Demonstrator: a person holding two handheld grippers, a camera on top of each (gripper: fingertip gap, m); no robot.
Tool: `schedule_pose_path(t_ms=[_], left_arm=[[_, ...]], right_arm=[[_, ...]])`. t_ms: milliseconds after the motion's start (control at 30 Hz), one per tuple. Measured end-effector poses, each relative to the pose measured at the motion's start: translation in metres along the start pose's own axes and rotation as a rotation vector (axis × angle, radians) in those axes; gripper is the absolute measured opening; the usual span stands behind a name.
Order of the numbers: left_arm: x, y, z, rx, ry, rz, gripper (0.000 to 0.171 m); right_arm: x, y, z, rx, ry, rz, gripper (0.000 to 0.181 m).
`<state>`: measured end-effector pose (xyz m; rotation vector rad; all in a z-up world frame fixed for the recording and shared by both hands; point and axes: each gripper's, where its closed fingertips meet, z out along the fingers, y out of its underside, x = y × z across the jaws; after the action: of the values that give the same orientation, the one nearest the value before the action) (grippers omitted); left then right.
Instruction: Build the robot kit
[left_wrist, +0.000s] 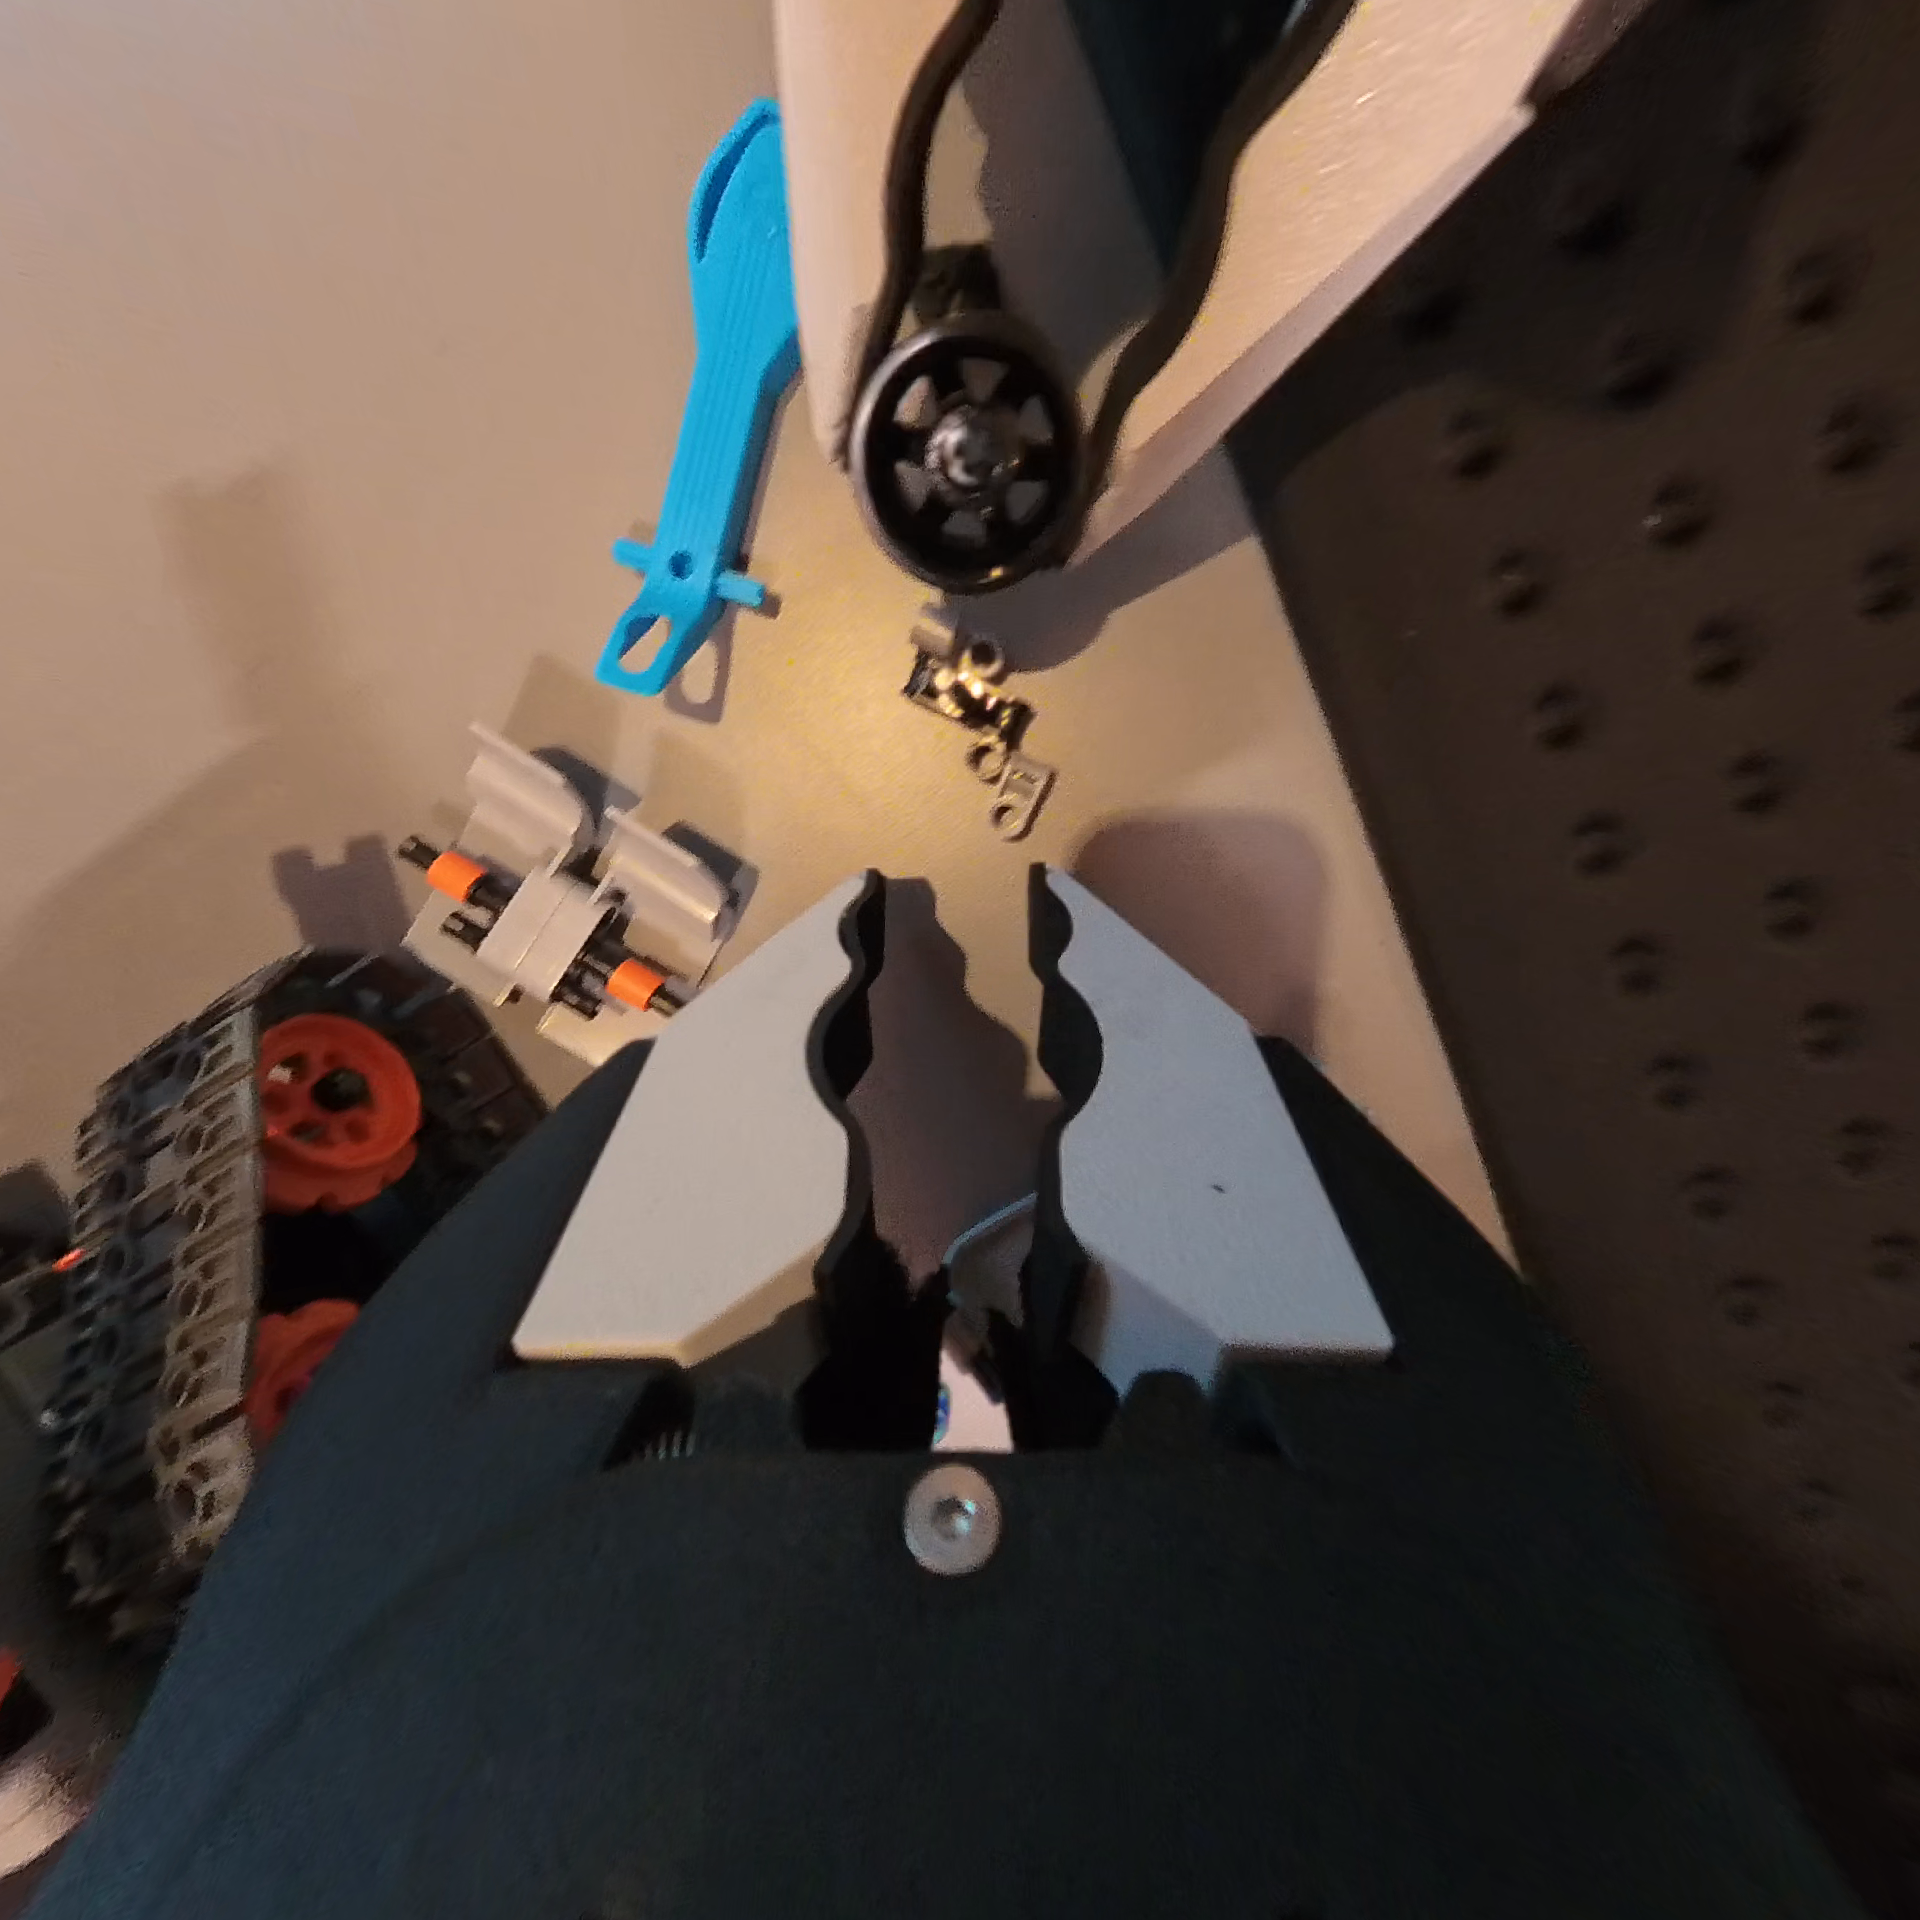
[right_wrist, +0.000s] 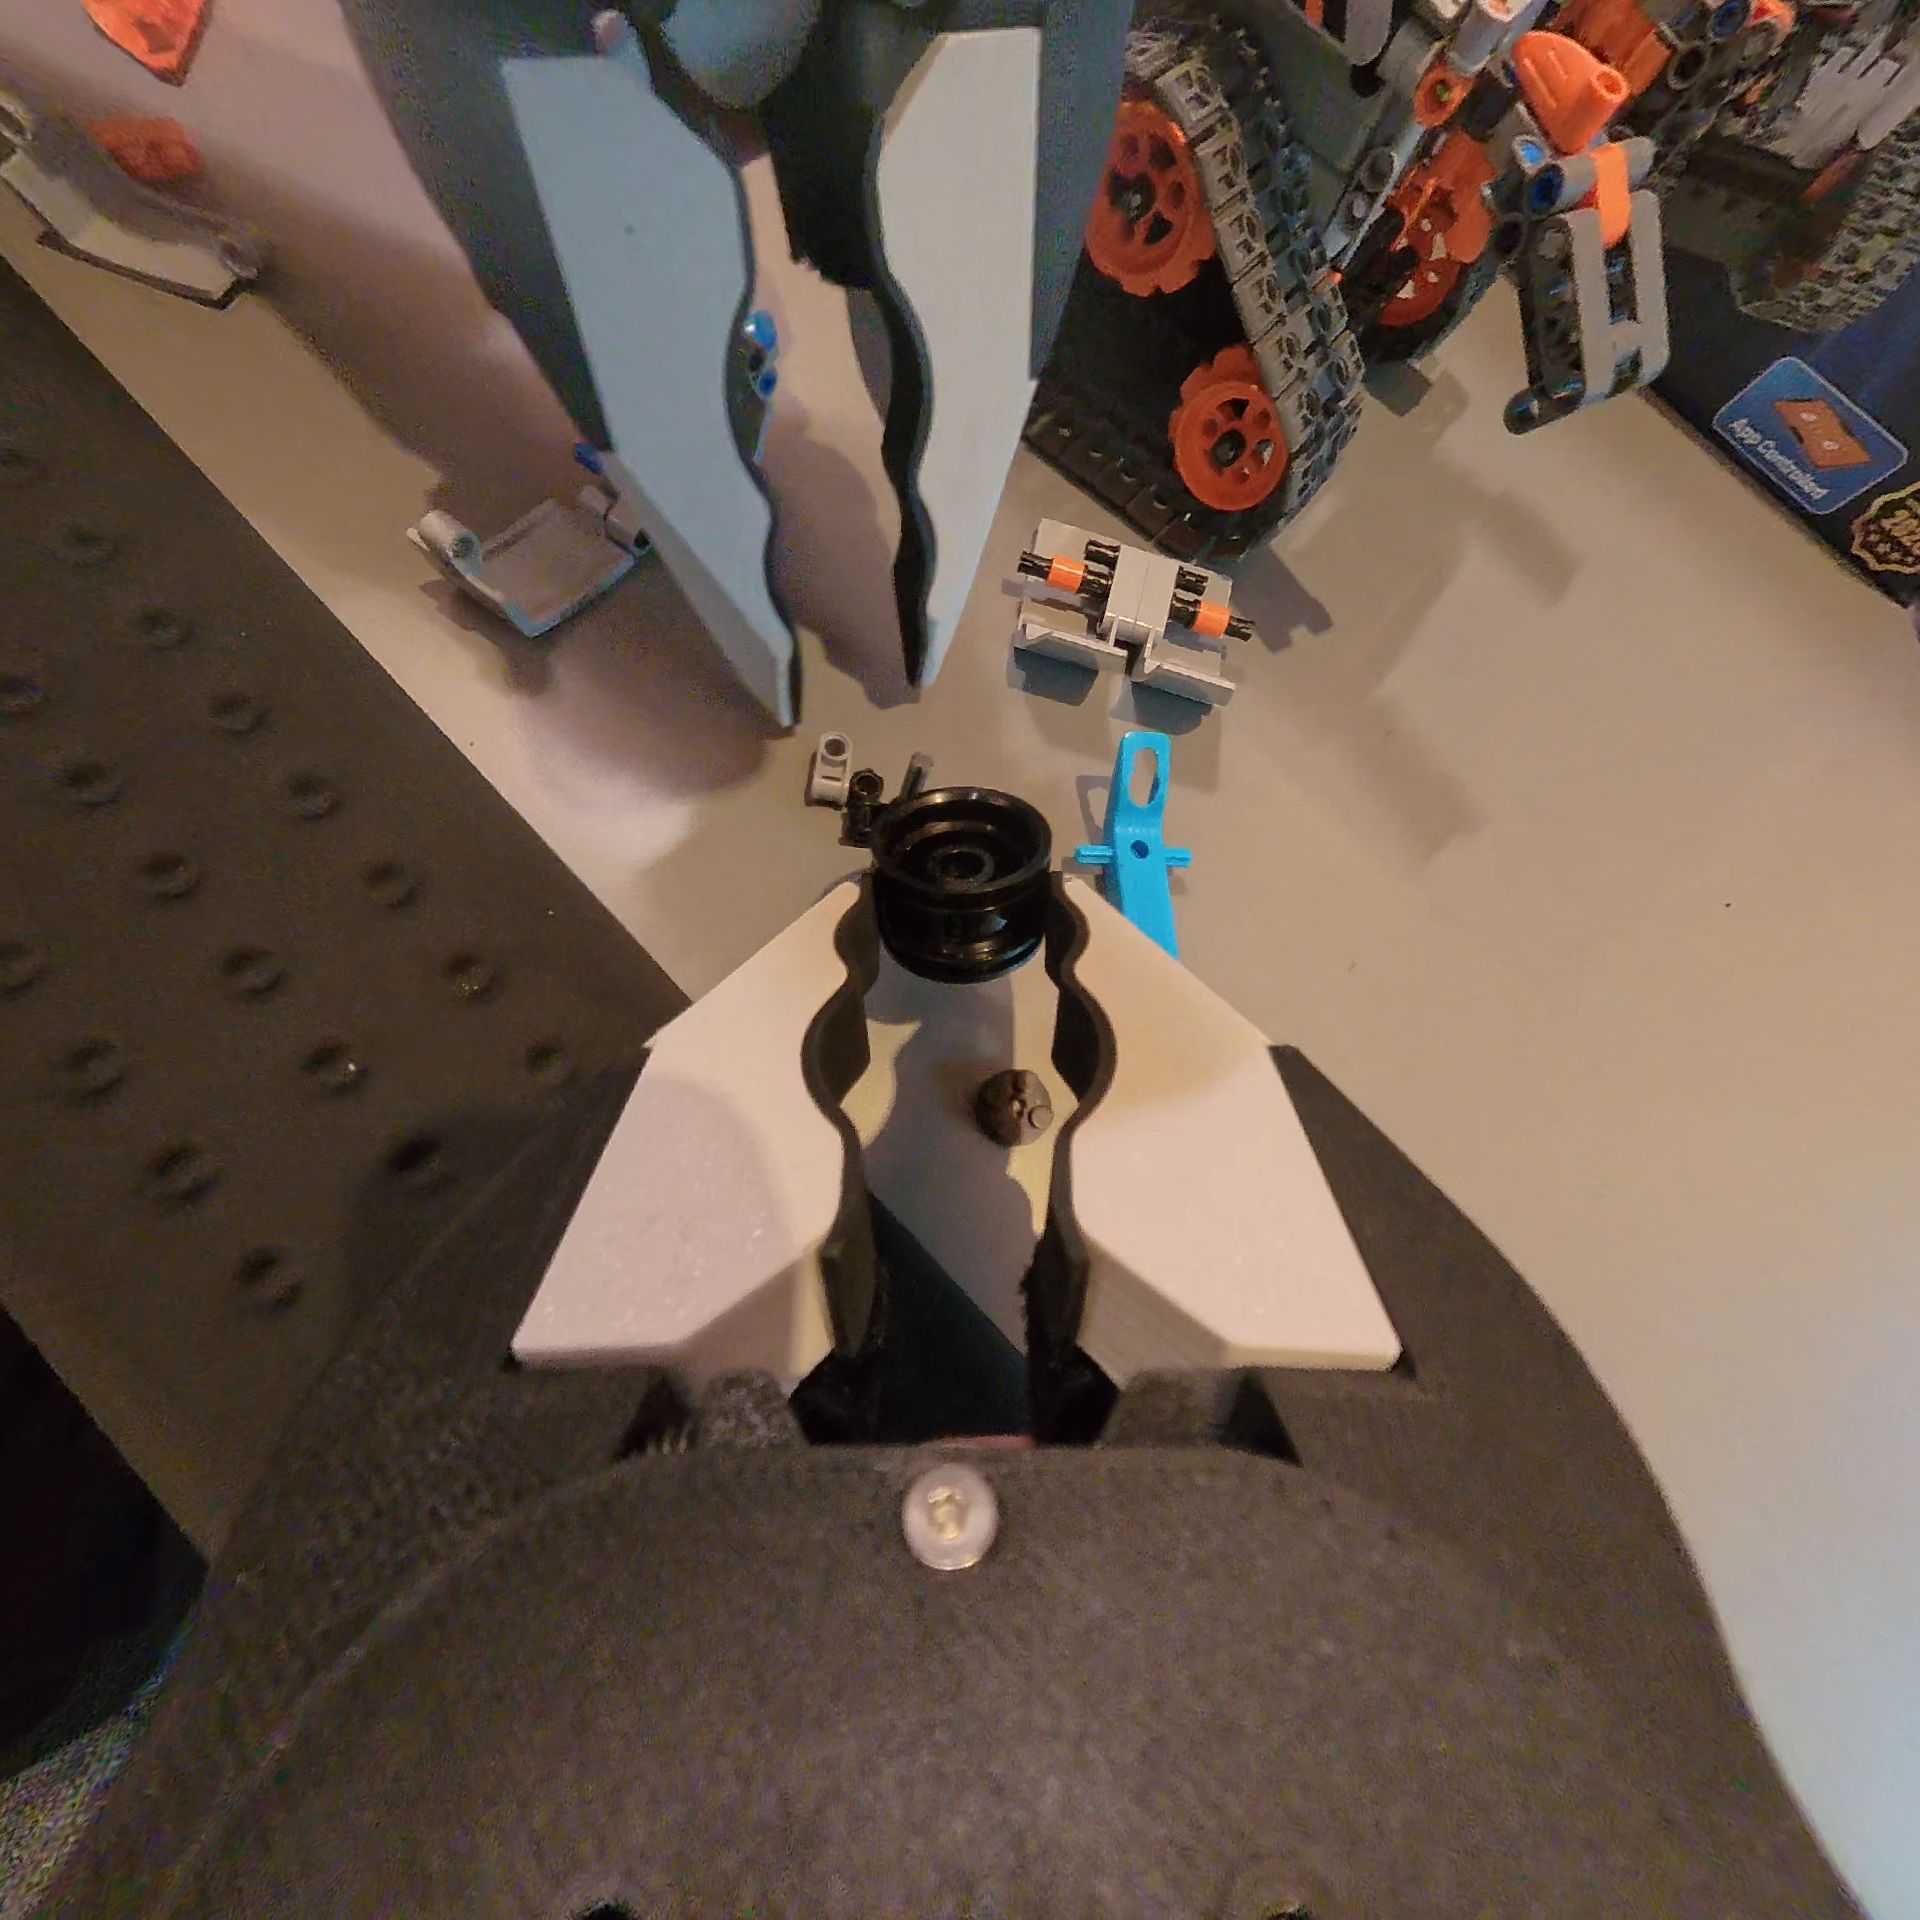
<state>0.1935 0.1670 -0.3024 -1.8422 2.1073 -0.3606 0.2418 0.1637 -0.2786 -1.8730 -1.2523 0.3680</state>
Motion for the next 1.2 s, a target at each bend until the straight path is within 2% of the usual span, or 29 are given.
schedule_pose_path(t_ms=[267,733,933,1200], left_arm=[[0.011,-0.011,0.007,0.039,0.047,0.012,0.026],[0.012,-0.016,0.01,0.071,0.063,0.015,0.007],[0.01,-0.011,0.008,0.056,0.054,0.034,0.007],[-0.005,0.002,0.003,0.017,-0.01,0.046,0.018]], right_arm=[[0.013,-0.006,-0.012,0.09,0.016,0.096,0.029],[0.013,-0.003,-0.011,0.078,0.029,0.084,0.029],[0.013,-0.002,-0.01,0.071,0.031,0.079,0.029],[0.013,-0.002,-0.01,0.066,0.034,0.077,0.029]])
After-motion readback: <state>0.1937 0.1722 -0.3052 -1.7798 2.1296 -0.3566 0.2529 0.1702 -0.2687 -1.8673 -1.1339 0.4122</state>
